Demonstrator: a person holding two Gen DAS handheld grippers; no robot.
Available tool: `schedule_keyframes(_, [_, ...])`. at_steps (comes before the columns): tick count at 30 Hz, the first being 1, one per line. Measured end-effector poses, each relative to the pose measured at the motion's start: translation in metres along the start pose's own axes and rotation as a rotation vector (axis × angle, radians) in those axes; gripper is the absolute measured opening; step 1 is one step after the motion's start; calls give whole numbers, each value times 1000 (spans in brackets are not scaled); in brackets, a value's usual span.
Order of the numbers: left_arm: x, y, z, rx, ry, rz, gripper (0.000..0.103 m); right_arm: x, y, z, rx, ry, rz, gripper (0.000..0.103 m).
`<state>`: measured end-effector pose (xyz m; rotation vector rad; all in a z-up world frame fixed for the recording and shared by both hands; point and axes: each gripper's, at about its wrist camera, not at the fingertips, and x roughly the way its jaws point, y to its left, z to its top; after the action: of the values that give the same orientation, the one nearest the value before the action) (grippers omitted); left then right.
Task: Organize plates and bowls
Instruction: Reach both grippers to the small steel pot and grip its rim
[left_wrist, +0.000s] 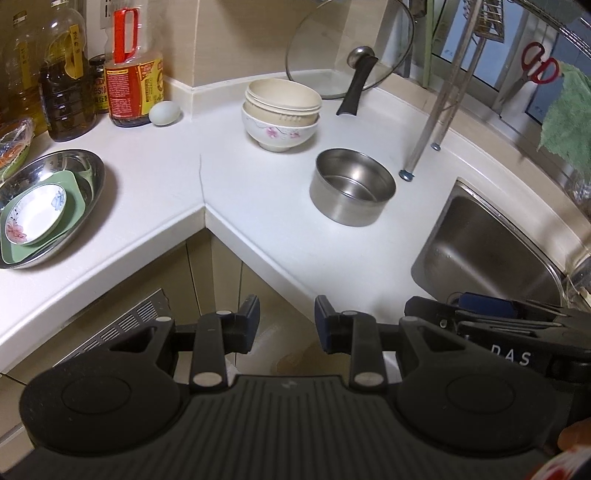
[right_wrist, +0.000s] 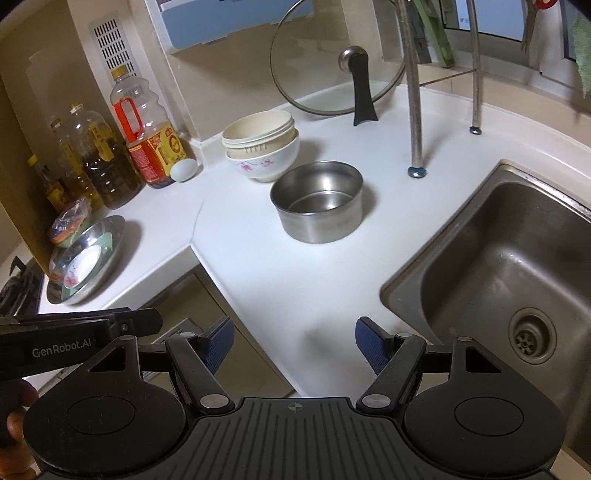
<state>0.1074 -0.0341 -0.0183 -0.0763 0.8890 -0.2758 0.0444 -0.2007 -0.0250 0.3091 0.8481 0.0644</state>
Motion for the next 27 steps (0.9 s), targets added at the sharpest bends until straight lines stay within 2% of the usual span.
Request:
schedule_keyframes(15, [13, -3, 1, 16, 25, -18, 29, 12, -13, 3, 51, 22, -19, 72])
schedule_keyframes(27, [54, 1, 40, 62, 9, -76, 29, 36, -32, 27, 121, -32, -80, 72])
